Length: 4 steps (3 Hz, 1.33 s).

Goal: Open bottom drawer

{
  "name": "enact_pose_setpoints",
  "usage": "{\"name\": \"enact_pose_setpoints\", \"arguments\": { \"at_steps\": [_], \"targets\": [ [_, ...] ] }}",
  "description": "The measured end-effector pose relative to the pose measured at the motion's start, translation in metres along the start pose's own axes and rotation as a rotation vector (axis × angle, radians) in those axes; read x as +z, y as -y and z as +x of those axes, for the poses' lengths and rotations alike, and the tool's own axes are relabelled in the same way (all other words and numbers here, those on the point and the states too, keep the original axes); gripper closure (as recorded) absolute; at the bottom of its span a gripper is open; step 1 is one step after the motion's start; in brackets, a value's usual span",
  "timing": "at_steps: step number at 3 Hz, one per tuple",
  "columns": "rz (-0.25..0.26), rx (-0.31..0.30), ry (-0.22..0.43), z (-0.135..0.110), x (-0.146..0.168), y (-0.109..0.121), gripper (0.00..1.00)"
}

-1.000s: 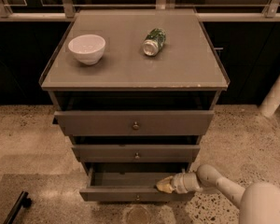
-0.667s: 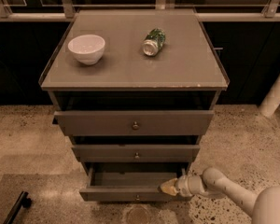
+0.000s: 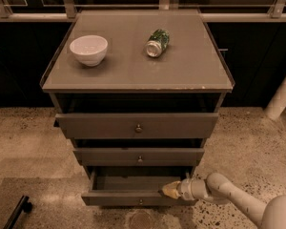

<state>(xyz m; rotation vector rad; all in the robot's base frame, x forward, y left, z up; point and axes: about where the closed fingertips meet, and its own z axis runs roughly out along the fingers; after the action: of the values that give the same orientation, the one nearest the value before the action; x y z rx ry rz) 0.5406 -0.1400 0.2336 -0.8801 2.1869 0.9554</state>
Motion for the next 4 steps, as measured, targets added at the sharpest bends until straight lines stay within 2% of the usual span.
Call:
{"name": "enact_pose_setpoints", "arguments": {
  "at_steps": [1, 2, 3, 4],
  "targets": [
    [0.044, -0.027, 0.09, -0.026, 0.0, 0.01, 1.0],
    [0.071, 0.001, 0.152, -0.041, 0.01, 0.027, 1.0],
    [0.075, 0.001, 0.154, -0.042, 0.009, 0.029, 1.0],
    [0.053, 0.004, 0.136, -0.041, 0.022, 0.029, 1.0]
  ]
}}
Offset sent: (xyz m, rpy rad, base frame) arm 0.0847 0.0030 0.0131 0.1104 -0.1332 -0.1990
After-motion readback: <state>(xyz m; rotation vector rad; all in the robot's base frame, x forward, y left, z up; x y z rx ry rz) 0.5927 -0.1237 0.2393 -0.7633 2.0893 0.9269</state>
